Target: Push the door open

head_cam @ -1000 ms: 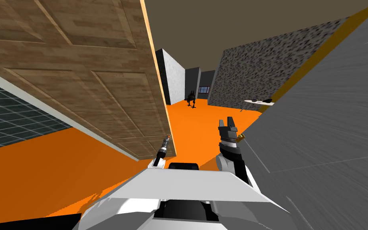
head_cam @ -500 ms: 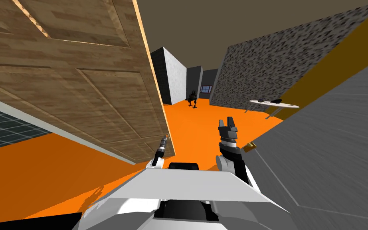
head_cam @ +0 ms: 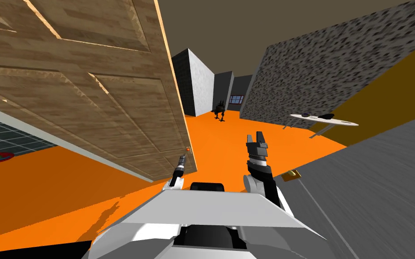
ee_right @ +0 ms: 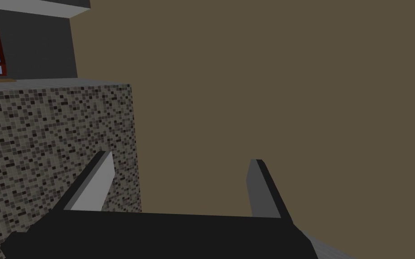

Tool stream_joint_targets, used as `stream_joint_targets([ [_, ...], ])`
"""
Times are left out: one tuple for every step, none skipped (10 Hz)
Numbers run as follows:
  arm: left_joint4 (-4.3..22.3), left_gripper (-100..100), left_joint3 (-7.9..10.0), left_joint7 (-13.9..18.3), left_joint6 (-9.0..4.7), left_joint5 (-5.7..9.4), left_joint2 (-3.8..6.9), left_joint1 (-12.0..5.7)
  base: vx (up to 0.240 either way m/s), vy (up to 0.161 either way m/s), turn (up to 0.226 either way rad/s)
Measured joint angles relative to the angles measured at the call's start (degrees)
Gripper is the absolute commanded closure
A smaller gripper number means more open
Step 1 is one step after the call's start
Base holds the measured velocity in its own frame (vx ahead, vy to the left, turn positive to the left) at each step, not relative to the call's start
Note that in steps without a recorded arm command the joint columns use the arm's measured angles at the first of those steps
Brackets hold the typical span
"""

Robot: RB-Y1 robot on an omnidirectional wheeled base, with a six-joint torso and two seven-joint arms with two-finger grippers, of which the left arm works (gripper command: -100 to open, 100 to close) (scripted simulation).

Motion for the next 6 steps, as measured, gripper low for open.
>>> stream_joint_targets([
  [-0.12, -100, 0.18, -0.04, 0.04, 0.13, -0.08, 0.11, -0.168, -0.121, 0.089],
  [-0.52, -100, 0.46, -0.14, 0.2, 0.33, -0.26, 0.34, -0.179, -0.124, 0.077],
  [-0.38, -100, 0.75, -0.22, 0.18, 0.53, -0.35, 0.27, -0.151, -0.14, 0.08],
  [-0.57, -100, 1.05, -0.33, 0.22, 0.73, -0.55, 0.4, -0.131, -0.144, 0.092],
  [-0.64, -100, 1.34, -0.44, 0.26, 0.93, -0.76, 0.44, -0.061, -0.064, 0.023],
  [-0.63, -100, 1.37, -0.47, 0.27, 0.95, -0.79, 0.46, 0.123, 0.019, -0.026],
])
